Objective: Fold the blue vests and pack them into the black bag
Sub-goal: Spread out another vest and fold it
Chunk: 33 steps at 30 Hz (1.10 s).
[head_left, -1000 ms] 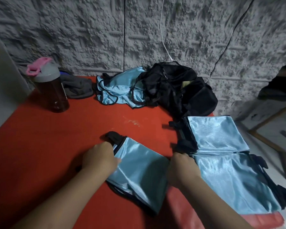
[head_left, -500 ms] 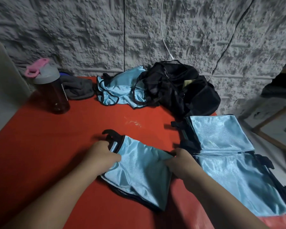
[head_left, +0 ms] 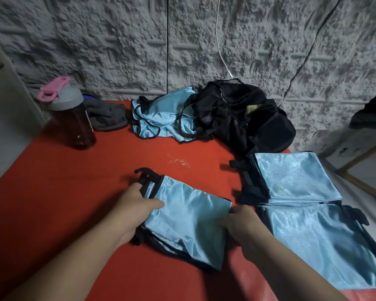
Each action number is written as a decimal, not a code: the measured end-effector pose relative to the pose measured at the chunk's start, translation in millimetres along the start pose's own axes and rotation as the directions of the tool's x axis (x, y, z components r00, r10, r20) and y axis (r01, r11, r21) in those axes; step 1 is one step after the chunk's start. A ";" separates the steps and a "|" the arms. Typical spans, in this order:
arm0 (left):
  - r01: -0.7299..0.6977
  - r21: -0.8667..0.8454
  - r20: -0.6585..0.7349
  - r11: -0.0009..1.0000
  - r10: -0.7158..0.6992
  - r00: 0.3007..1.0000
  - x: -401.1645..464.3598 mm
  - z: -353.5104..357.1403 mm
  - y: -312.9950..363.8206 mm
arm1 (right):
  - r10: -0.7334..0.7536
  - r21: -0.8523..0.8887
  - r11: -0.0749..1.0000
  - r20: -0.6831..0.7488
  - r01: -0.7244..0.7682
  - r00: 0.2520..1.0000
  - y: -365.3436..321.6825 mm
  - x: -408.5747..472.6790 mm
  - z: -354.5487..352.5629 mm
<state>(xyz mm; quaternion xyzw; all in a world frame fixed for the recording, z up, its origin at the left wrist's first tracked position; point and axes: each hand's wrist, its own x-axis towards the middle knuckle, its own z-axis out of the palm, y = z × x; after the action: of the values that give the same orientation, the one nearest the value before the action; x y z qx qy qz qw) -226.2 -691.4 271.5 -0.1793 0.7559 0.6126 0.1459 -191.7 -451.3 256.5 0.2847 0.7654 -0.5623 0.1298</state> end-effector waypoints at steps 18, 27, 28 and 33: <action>-0.068 0.183 0.139 0.981 0.042 0.989 -2.7 -23.4 -3.7 | -0.102 -0.186 0.980 -0.150 0.074 0.983 7.3 30.6 -5.6; -0.258 0.344 0.332 0.903 0.140 0.933 -5.2 -29.9 -5.1 | -0.244 -0.294 0.935 -0.119 0.200 0.963 -1.5 19.6 -7.4; -0.261 0.378 0.347 0.888 0.126 0.929 -4.4 -30.7 -4.6 | -0.243 -0.267 0.939 -0.074 0.215 0.967 -3.2 17.8 -8.9; -0.217 0.437 0.317 0.873 0.077 0.945 -3.1 -32.3 -6.7 | -0.192 -0.234 0.954 0.013 0.190 0.981 -7.6 15.5 -15.3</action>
<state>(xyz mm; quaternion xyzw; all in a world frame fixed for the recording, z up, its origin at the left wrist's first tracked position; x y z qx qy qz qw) -220.4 -723.9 273.7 0.0113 0.8627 0.4416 0.2462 -206.8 -434.0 259.6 0.1949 0.8509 -0.4767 0.1037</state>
